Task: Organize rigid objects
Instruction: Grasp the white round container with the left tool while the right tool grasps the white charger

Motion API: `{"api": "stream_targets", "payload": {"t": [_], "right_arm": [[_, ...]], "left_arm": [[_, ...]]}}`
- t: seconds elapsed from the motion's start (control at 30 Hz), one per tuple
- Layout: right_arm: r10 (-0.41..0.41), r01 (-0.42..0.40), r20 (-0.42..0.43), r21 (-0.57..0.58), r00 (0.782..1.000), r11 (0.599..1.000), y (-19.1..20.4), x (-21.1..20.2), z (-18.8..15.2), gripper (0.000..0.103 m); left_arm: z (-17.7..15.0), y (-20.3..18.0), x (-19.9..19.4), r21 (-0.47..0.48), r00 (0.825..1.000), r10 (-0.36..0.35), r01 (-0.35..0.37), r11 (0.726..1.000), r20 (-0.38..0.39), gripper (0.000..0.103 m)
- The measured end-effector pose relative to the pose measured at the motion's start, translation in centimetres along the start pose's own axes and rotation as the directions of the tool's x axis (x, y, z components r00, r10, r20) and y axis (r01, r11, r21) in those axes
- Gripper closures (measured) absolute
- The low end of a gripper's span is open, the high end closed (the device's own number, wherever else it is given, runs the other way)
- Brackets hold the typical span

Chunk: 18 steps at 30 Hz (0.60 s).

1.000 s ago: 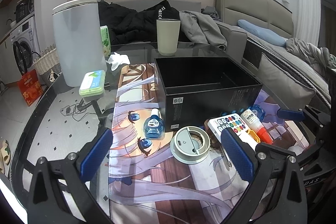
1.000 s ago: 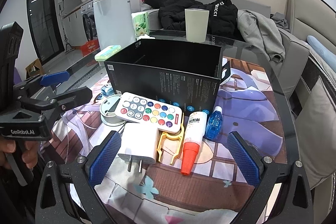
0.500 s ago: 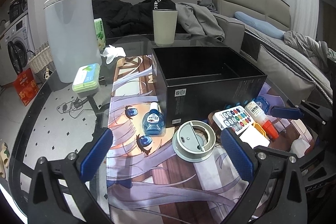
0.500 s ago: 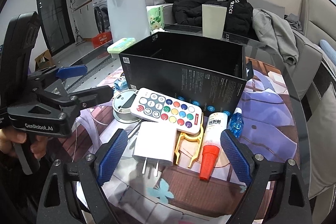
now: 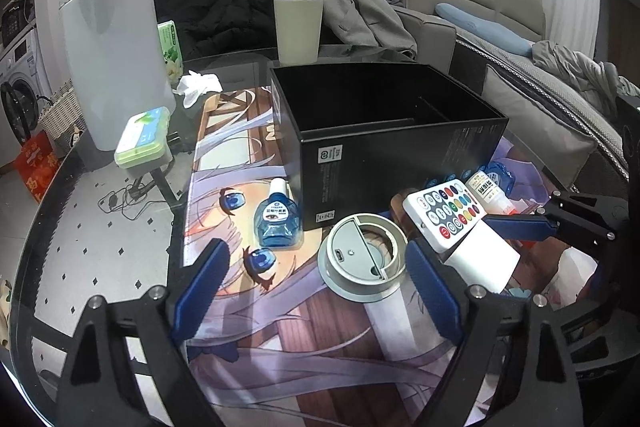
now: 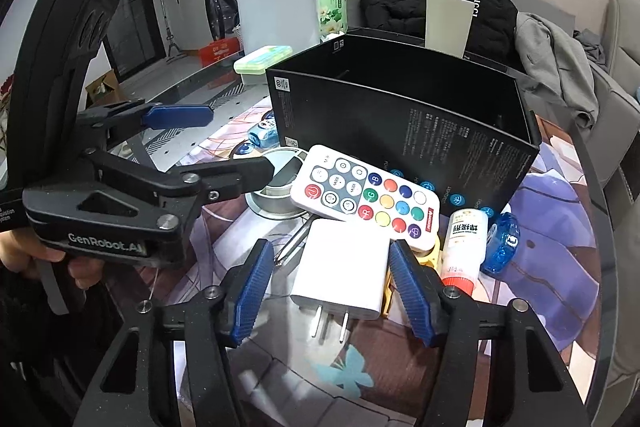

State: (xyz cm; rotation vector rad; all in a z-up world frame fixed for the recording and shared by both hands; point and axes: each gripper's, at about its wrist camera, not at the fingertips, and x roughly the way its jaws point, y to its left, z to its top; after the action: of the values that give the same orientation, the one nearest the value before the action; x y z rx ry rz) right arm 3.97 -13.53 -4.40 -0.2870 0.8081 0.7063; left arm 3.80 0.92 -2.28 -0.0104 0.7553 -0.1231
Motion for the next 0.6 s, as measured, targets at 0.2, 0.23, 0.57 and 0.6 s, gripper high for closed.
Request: {"api": "stream_targets", "payload": {"t": [0.2,0.23,0.57,0.6], "right_arm": [[-0.022,0.023,-0.027,0.012,0.999,1.0,-0.3,0.3,-0.2,0.047],[-0.023,0.024,-0.031,0.012,0.999,1.0,-0.3,0.3,-0.3,0.049],[-0.019,0.02,-0.02,0.029,1.0,0.999,-0.9,-0.3,-0.8,0.058],[-0.021,0.021,-0.016,0.031,1.0,0.999,-1.0,-0.4,-0.9,0.058]], "left_arm": [[-0.1,-0.6,0.8,0.022,0.999,-0.023,0.023,0.999,-0.035,0.021],[-0.1,-0.7,1.0,0.026,0.999,-0.025,0.026,0.999,-0.041,0.021],[0.2,-1.2,1.5,0.046,0.998,-0.032,0.034,0.998,-0.057,0.022],[0.2,-1.2,1.4,0.046,0.998,-0.034,0.036,0.998,-0.057,0.022]]}}
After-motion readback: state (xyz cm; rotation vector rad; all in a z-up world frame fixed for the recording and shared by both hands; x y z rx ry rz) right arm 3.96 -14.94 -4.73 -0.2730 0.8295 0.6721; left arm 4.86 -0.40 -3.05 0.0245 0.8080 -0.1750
